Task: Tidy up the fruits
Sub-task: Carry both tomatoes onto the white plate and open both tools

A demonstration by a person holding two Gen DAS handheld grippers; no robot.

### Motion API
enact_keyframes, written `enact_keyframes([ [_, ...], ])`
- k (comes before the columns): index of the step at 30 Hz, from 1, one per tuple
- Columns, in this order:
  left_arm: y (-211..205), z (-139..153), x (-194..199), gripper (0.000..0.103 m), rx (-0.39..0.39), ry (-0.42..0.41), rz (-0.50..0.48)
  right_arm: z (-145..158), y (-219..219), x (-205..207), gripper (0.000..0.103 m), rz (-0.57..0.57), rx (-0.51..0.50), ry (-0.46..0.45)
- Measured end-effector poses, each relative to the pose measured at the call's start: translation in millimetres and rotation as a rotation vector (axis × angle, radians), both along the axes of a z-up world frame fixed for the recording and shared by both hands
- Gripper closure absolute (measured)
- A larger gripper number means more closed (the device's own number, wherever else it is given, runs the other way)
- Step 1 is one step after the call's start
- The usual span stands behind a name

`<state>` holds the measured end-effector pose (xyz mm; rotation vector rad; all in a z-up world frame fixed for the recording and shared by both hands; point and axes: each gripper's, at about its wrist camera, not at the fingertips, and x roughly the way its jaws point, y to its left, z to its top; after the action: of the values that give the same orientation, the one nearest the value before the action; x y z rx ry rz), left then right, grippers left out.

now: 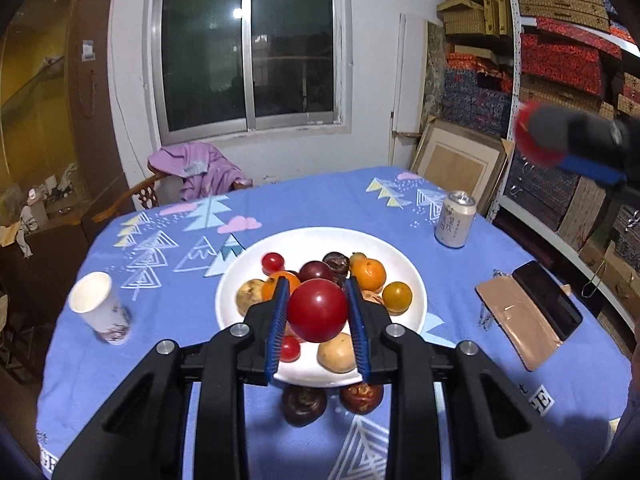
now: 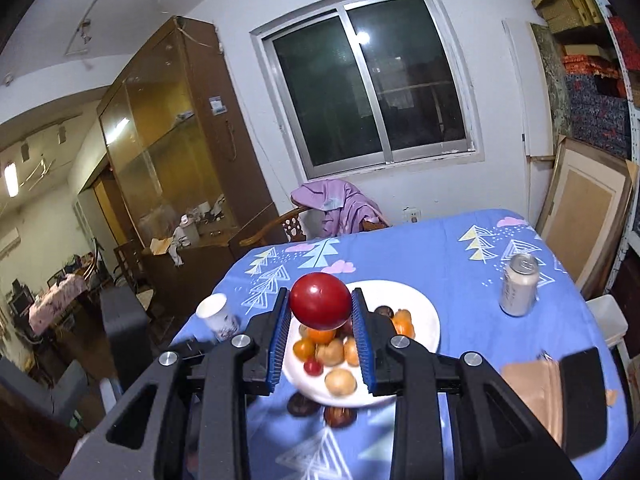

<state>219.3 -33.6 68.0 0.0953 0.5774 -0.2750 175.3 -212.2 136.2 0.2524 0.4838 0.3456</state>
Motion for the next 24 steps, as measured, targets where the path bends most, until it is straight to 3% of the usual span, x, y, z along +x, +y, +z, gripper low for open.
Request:
enact_keyframes([
  [6,-19,-42,33,0.075,0.051,0.054,0.013,-51,13,80,0.072,0.008,-0.005,0.143],
  [11,-23,-68,51,0.075,0.061,0.099,0.02,-94,24,120,0.072,0.007,-0.044,0.253],
  [17,-27,-84,60,0.075,0.076,0.125,0.011,-129,31,135,0.072,-0.003,-0.086,0.325],
  [24,-27,-95,69,0.075,0.071,0.142,0.008,-146,41,139,0.072,-0.002,-0.126,0.355],
])
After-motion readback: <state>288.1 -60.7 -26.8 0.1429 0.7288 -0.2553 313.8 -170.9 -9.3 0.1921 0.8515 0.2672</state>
